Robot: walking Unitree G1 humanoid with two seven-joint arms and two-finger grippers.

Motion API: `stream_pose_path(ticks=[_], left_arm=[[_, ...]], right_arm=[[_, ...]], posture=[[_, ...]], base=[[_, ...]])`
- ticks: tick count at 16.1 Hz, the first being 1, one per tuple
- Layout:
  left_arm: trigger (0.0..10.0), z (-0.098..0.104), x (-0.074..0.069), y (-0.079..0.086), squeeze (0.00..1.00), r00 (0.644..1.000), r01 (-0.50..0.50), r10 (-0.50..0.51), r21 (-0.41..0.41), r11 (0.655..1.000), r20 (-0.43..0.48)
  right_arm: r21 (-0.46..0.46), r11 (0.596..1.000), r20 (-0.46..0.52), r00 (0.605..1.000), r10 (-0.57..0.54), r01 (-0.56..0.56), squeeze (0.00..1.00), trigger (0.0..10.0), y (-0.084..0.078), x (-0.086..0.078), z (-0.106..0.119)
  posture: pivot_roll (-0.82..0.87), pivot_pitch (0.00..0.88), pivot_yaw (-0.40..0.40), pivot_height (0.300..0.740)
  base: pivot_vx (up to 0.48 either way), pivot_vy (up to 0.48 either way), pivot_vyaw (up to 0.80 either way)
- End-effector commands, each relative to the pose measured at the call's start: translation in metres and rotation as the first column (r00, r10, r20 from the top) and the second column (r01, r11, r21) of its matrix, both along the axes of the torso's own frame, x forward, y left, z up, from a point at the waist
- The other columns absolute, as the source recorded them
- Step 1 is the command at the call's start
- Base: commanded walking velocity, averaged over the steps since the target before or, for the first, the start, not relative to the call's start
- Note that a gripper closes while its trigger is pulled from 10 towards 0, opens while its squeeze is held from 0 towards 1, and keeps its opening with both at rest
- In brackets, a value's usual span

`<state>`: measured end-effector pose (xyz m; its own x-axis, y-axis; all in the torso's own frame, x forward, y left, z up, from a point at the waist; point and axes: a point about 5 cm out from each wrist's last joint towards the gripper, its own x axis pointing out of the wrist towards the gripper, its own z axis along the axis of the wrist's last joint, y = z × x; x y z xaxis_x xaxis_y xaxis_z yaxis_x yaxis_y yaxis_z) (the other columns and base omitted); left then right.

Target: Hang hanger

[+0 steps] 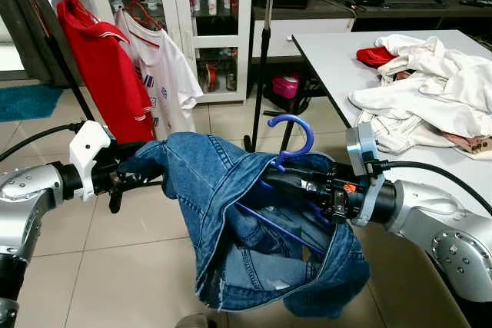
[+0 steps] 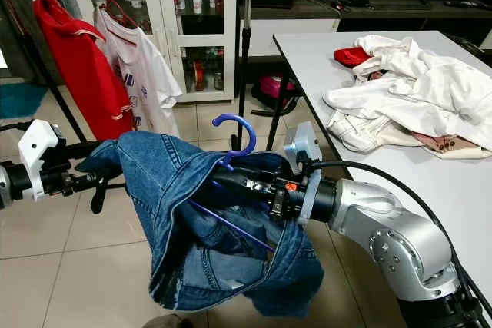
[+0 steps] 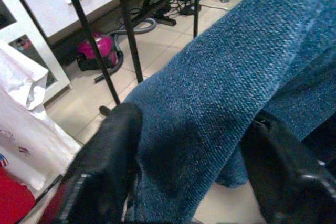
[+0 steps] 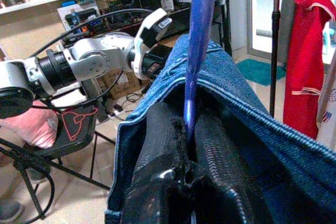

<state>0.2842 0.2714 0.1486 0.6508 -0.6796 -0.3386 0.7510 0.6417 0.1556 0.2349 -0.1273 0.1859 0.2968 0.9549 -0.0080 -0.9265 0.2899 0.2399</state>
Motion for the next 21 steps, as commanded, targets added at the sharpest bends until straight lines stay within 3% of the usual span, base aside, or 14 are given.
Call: stream_pose_path(ticks=[1,13,19,21], left_arm=[[0.0,0.005,0.002,0.003,0.00,1.000,0.023,-0.023,0.017,1.000,0.012],[0.0,0.000,0.005,0.005,0.00,0.999,0.033,-0.033,-0.028,0.999,0.027],[0.0,-0.005,0.002,0.010,0.00,1.000,-0.003,0.004,-0.067,0.998,0.010],[0.0,-0.008,0.002,0.014,0.00,0.998,-0.063,0.064,-0.099,0.993,0.006]], right_arm=[[0.015,1.000,0.041,0.999,0.023,-0.023,0.00,10.0,-0.002,-0.004,0.011],[0.018,0.999,0.028,0.999,0.026,-0.027,0.00,10.0,-0.005,-0.007,0.009],[0.019,0.999,0.020,0.999,0.031,-0.031,0.00,10.0,-0.006,-0.009,0.007],[0.021,0.999,0.019,0.999,0.033,-0.033,0.00,10.0,-0.005,-0.009,0.007]], posture=[[-0.07,0.000,0.003,0.740],[-0.08,0.000,0.008,0.740],[-0.08,0.000,0.008,0.740],[-0.08,0.000,0.009,0.740]], base=[[0.000,0.000,0.00],[0.000,0.000,0.00],[0.000,0.000,0.00],[0.000,0.000,0.00]])
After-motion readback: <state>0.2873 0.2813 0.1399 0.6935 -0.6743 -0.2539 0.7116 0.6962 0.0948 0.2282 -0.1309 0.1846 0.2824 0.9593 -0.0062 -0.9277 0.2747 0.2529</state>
